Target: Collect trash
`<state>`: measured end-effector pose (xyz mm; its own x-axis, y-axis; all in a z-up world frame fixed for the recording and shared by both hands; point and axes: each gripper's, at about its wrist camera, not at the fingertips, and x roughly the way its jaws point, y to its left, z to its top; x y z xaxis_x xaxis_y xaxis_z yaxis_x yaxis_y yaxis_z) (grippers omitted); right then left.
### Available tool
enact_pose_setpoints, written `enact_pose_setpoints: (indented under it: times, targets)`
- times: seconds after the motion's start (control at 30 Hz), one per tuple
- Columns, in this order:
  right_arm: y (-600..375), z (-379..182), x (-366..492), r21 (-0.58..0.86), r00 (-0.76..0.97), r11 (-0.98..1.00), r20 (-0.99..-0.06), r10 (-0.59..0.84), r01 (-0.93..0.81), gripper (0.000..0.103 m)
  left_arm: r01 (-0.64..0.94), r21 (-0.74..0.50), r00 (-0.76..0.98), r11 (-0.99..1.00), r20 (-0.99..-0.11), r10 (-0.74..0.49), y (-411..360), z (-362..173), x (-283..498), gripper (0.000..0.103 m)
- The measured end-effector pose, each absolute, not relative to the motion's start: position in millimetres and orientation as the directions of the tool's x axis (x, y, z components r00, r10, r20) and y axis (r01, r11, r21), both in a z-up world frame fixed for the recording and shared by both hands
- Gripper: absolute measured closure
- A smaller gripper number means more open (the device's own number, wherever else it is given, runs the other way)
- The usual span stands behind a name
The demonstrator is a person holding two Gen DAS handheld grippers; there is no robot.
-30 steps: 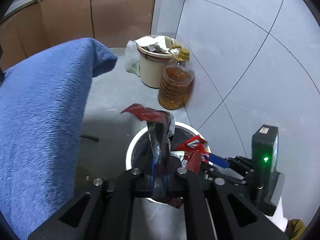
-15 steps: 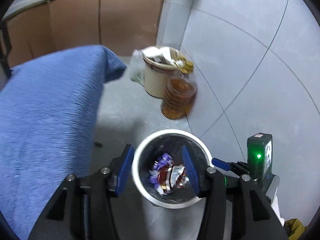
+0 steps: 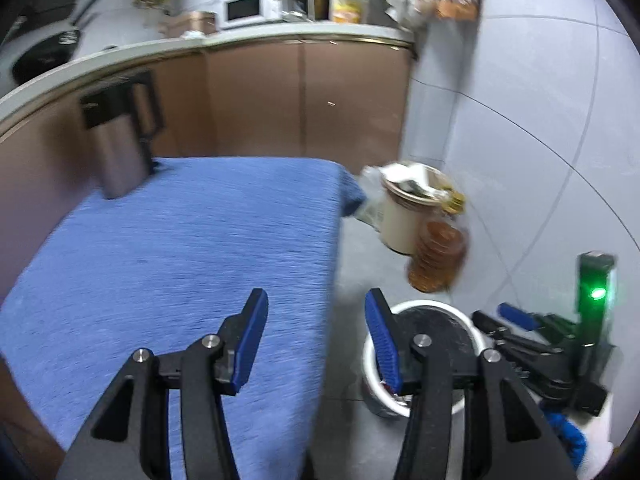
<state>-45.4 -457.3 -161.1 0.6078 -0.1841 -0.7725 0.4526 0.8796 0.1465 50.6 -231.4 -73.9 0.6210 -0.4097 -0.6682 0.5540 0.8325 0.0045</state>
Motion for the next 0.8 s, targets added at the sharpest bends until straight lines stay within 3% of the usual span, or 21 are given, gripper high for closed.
enact_pose_setpoints:
  times: [0.3, 0.47, 0.8]
  targets:
    - [-370, -89, -34, 0.126, 0.727, 0.958, -0.678, -0.108, 0.259, 0.044, 0.388, 0.084, 0.745, 0.918, -0.615, -0.258, -149, -51, 32, 0.052]
    - [-323, -60, -33, 0.114, 0.766, 0.982, -0.642, -0.045, 0.153, 0.041, 0.293, 0.068, 0.790, 0.954, -0.579, -0.201, -100, -38, 19, 0.050]
    - [-245, -27, -40, 0.032, 0.798, 0.997, -0.602, -0.042, 0.077, 0.026, 0.152, 0.067, 0.881, 0.986, -0.462, -0.104, -21, -10, -11, 0.043]
